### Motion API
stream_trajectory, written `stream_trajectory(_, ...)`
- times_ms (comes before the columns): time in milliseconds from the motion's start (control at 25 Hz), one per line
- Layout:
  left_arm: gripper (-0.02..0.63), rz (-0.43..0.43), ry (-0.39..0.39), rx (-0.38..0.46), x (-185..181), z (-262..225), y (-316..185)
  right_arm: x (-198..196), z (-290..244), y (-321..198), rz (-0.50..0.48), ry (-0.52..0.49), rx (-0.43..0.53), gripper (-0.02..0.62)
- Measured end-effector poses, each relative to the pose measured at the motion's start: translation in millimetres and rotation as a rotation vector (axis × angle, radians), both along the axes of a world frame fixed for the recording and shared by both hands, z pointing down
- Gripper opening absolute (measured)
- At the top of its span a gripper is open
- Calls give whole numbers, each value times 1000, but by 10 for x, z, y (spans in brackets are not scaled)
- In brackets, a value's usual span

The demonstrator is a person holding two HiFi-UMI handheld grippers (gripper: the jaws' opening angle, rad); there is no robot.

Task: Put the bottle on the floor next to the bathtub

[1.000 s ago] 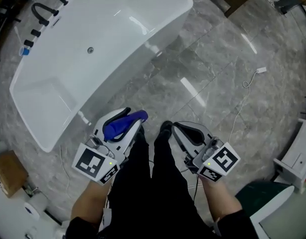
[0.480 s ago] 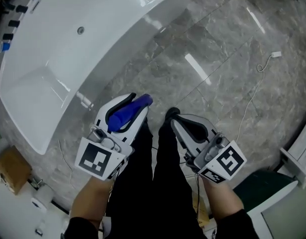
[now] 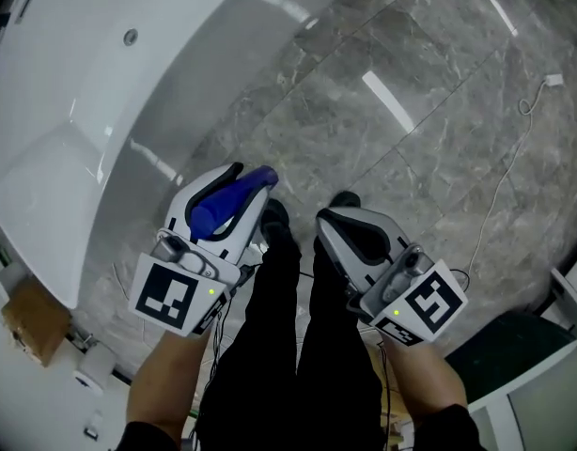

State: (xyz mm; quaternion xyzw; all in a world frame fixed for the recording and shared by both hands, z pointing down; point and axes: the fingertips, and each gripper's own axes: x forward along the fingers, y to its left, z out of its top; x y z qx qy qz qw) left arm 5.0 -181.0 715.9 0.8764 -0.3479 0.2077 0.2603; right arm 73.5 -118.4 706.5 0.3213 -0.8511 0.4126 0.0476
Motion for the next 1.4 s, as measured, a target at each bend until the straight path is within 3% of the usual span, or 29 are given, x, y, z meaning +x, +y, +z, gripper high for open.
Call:
stream_trajectory(280, 153, -16, -21, -66, -122, 850, 33, -66, 704, 21, -33, 46, -53, 28)
stream_trajectory(520, 153, -14, -56, -53, -206, 1469, -63, -1, 1117, -180, -4, 61, -52, 28)
stream_trajectory(920, 154, 17, -107, -29, -286, 2326, -213, -48, 1879, -271, -118, 94, -3, 28)
stream_trajectory(1160, 155, 124, -117, -6, -138, 2984, -112, -109, 2257, -462, -271, 175, 139, 28)
stream_trajectory(1400, 154, 90, -81, 32, -139, 3423, -364, 6, 2474, -812, -360, 201, 239, 28)
